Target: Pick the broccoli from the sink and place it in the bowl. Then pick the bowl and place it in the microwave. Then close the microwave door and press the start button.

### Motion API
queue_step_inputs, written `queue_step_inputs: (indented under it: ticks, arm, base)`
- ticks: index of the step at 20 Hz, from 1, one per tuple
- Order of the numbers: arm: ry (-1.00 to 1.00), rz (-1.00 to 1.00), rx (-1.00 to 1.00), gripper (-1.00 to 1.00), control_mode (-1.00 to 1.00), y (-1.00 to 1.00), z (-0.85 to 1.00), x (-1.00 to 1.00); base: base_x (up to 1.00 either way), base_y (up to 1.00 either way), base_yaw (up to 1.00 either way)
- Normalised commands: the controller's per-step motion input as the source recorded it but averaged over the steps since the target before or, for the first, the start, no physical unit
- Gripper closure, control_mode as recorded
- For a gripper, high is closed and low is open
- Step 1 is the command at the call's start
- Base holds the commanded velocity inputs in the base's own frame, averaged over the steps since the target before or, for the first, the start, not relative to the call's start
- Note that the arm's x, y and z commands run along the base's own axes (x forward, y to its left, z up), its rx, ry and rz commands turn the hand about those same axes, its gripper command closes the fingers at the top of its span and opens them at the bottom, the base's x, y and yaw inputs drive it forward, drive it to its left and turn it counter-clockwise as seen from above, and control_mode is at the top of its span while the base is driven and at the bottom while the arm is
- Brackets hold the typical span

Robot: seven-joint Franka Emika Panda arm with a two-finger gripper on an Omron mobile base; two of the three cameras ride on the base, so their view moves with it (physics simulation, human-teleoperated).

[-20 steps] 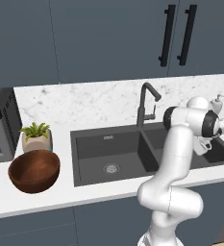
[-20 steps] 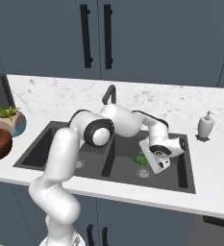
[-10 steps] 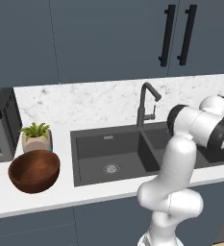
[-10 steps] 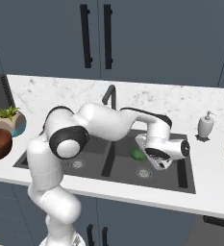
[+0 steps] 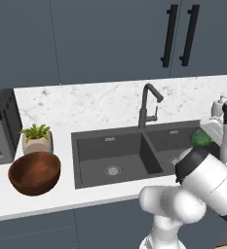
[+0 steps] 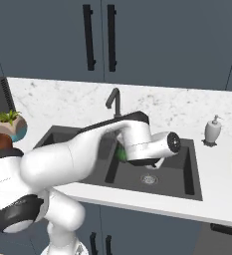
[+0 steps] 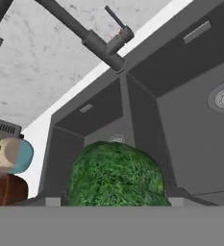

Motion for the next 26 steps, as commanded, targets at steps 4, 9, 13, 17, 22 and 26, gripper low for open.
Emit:
queue_step_inputs:
  ticks: [4, 9, 13, 17, 22, 26]
  arm:
    - [0.01, 0.00, -0.17, 1.00, -1.00, 1.00, 0.95, -0.73]
    - [0.00, 0.00, -0.19, 1.00, -1.00, 1.00, 0.69, -0.56]
    - [0.00, 0.00, -0.24, 1.00, -1.00, 1.00, 0.34, -0.30]
    - [0.05, 0.00, -0.29, 1.00, -1.00, 1.00, 0.26, -0.12]
    - [0.14, -0.01, -0.32, 1.00, -1.00, 1.00, 0.30, 0.00]
    - [0.29, 0.00, -0.28, 1.00, -1.00, 1.00, 0.41, 0.10]
  base:
    - [0.00, 0.00, 0.00]
    - [0.00, 0.00, 0.00]
    - [0.00, 0.00, 0.00]
    - [0.00, 0.00, 0.00]
    - [0.00, 0.00, 0.00]
    - [0.00, 0.00, 0.00]
